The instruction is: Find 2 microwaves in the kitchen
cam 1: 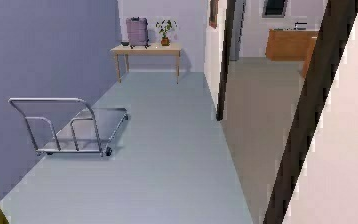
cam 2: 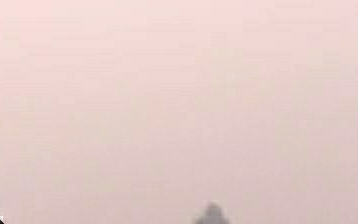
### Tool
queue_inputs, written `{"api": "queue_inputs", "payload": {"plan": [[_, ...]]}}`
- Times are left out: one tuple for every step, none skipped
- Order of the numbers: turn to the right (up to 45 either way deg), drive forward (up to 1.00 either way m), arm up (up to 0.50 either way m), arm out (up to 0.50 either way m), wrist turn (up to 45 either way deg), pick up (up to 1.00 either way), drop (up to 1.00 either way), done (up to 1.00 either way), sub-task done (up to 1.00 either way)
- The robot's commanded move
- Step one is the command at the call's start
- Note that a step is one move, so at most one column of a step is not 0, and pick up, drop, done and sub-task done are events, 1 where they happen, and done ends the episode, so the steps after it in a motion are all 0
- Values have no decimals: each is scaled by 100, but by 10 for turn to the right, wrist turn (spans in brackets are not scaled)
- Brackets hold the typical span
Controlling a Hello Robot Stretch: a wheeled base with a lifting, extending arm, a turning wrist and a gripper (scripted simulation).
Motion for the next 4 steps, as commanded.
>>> {"api": "queue_inputs", "payload": {"plan": [[0, 100, 0, 0, 0, 0, 0, 0, 0], [90, 0, 0, 0, 0, 0, 0, 0, 0], [0, 20, 0, 0, 0, 0, 0, 0, 0], [420, 0, 0, 0, 0, 0, 0, 0, 0]]}}
